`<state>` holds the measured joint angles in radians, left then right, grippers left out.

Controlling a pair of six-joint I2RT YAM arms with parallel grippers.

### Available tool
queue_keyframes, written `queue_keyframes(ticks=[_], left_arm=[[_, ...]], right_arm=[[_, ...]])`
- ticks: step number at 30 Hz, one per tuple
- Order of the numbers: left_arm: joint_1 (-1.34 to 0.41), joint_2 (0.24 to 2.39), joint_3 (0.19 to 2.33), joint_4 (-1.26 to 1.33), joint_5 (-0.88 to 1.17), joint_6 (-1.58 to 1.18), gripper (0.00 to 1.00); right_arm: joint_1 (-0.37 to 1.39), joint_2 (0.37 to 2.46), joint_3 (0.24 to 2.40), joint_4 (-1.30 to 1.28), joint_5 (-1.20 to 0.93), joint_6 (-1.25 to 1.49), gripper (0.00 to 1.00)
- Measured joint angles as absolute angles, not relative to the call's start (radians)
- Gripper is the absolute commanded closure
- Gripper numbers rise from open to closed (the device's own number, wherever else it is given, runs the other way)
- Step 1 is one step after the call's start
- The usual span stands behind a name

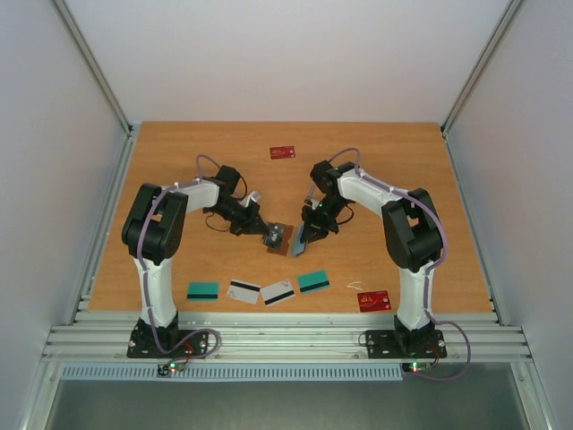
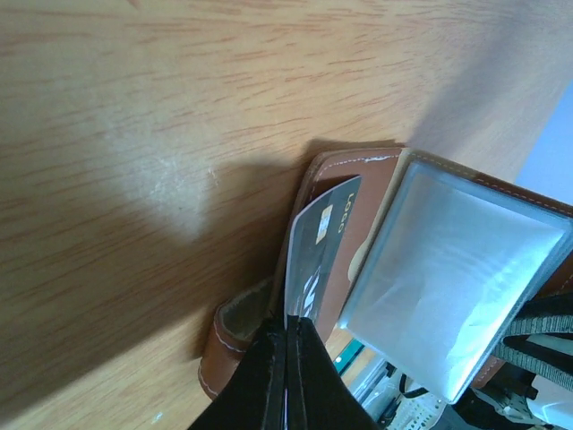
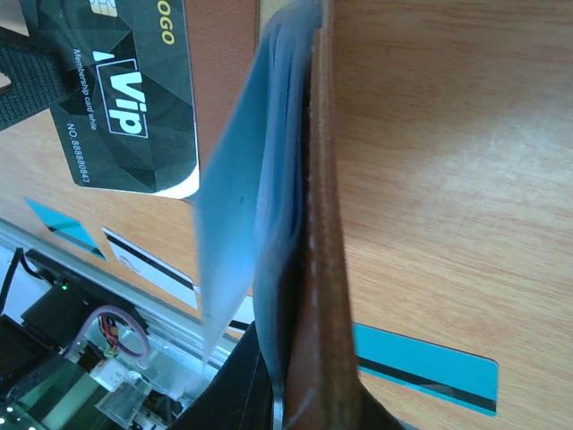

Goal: Put the credit cards into the card holder

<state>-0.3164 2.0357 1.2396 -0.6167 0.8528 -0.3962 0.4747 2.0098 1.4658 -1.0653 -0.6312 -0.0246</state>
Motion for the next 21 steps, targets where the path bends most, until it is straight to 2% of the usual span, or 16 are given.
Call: queue_keyframes(ticks=[7, 13, 21], left_arm=[[-0.322, 2.036, 1.226, -0.6, 0.86, -0.403, 1.0], [-0.34, 2.026, 1.217, -0.594, 0.864, -0.411, 1.0], [-0.348, 1.768, 1.195, -0.671, 0.752, -0.411, 1.0]], right_arm=[[0.513, 2.017, 1.472, -1.068, -0.599, -0.015, 0.86], [0.545, 2.054, 1.515, -1.11, -0.55, 0.017, 0.9], [0.55, 2.073, 1.555, -1.151, -0.493, 0.008, 0.92]])
